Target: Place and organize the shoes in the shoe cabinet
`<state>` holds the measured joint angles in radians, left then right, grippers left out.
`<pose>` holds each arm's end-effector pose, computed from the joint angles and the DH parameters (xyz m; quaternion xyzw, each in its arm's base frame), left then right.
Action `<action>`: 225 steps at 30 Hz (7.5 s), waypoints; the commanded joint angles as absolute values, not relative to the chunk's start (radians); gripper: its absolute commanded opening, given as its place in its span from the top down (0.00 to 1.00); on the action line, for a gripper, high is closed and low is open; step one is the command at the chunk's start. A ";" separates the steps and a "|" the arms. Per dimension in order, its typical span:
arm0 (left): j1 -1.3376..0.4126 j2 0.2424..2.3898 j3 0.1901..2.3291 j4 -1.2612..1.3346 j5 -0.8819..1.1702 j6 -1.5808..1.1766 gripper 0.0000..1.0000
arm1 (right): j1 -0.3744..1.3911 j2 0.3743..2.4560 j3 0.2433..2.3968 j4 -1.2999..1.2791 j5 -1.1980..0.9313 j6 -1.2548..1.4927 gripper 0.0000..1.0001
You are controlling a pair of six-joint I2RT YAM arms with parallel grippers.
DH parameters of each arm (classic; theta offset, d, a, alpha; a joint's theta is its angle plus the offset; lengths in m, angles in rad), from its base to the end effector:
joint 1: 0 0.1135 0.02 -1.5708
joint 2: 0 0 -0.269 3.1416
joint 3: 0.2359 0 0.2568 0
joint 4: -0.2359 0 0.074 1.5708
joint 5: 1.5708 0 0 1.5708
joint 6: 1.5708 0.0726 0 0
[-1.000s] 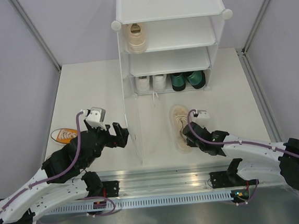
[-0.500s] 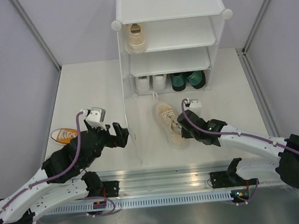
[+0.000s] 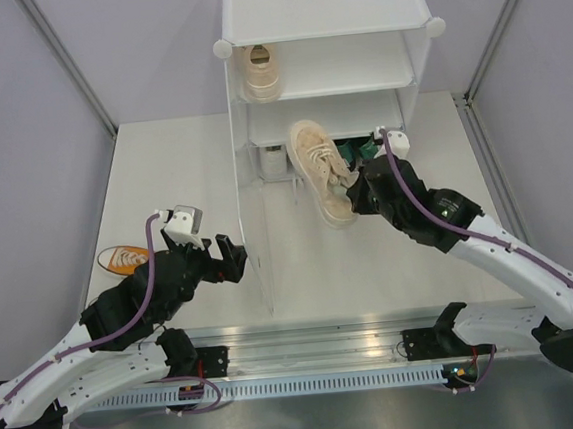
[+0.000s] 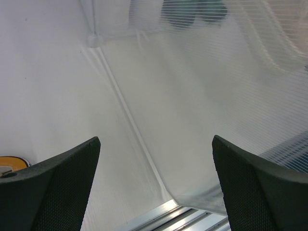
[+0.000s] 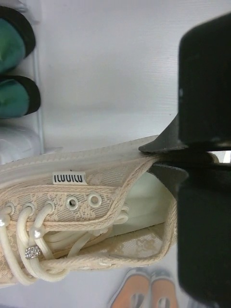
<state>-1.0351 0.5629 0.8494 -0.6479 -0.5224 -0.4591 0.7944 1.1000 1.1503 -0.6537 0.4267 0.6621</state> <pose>0.1042 -0.1046 0.3368 0.0850 0.8037 -0.2173 0.5473 0.2034 0.1642 0.3462 0.0411 0.8698 0.1626 0.4640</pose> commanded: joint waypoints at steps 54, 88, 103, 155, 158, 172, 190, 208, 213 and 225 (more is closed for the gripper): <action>-1.031 0.538 0.845 -0.609 -0.497 -0.437 0.00 | 0.414 1.879 2.286 -0.578 0.186 0.647 0.55; -1.032 0.543 0.842 -0.609 -0.492 -0.445 0.00 | 0.411 1.812 2.172 -0.448 -0.054 0.615 0.50; -1.031 0.541 0.844 -0.607 -0.491 -0.445 0.00 | 0.411 1.763 2.157 -0.448 -0.055 0.563 0.46; -1.031 0.552 0.839 -0.618 -0.572 -0.439 0.00 | 0.380 1.758 1.810 -0.264 -0.287 0.489 0.55; -1.031 0.557 0.838 -0.618 -0.592 -0.442 0.00 | 0.383 1.686 1.744 -0.261 -0.307 0.462 0.48; -0.954 0.796 0.931 -0.857 -0.842 -0.788 0.00 | 0.390 1.304 1.281 -0.242 -0.262 0.370 0.39; -0.440 0.842 0.781 -1.069 -0.670 -1.432 0.00 | 0.391 1.264 1.112 -0.175 -0.336 0.445 0.39; -0.177 0.902 0.718 -1.037 -0.571 -1.454 0.09 | 0.390 1.258 0.988 -0.109 -0.321 0.477 0.41; -0.152 0.910 0.698 -1.019 -0.569 -1.454 0.10 | 0.388 1.262 0.968 -0.097 -0.325 0.486 0.41; -0.112 0.983 0.647 -0.928 -0.535 -1.466 0.14 | 0.388 1.253 0.953 -0.098 -0.298 0.500 0.43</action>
